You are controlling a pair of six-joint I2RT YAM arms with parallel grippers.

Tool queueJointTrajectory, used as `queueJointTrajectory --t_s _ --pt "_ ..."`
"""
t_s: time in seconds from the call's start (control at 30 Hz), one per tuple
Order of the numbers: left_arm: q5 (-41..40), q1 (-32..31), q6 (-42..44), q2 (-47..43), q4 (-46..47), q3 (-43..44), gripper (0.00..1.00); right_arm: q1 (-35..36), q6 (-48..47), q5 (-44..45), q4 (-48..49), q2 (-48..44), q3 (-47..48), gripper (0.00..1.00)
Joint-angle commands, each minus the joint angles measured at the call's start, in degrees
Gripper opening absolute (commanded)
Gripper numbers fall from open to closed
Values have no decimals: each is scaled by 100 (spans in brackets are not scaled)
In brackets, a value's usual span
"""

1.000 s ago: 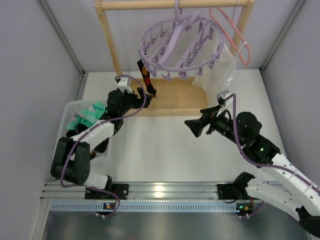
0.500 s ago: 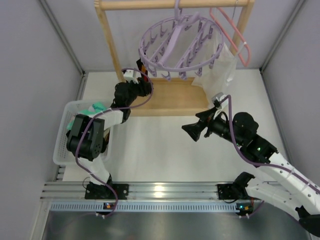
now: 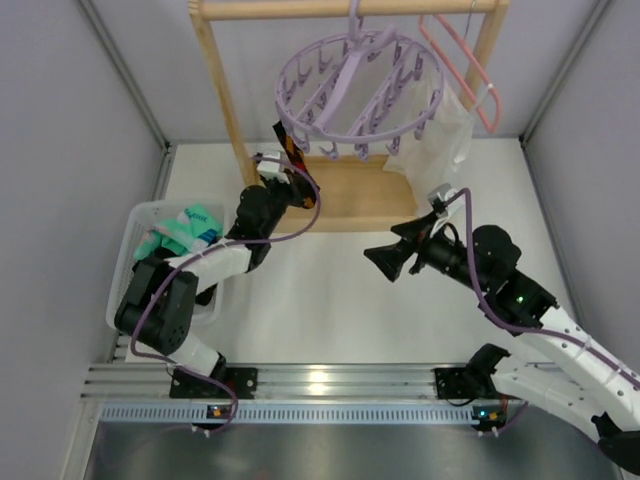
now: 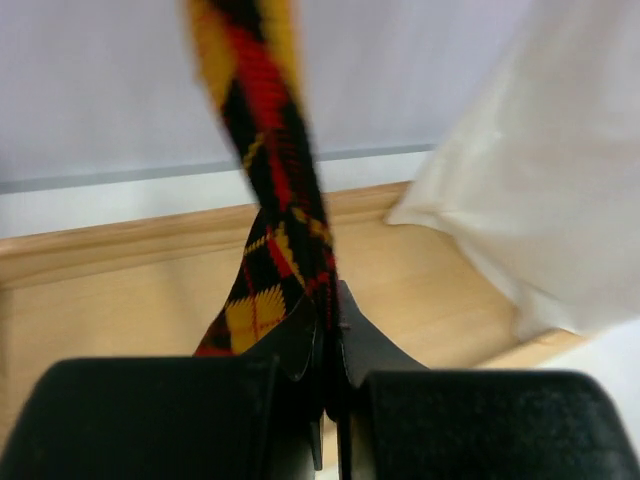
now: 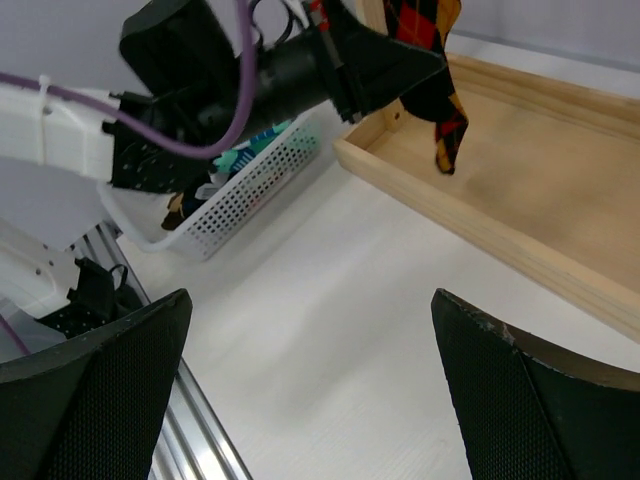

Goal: Remove the socks clipped to the hanger

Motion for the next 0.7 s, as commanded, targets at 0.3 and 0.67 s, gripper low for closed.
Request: queueJointTrajectory --t_s 0.3,0.67 --pt "-3535 -3064 1886 -1048 -152 -317 0 -71 285 798 -205 -1127 406 99" --pt "-5355 -4691 3740 191 -144 738 0 -71 -100 1527 -1241 -505 2039 99"
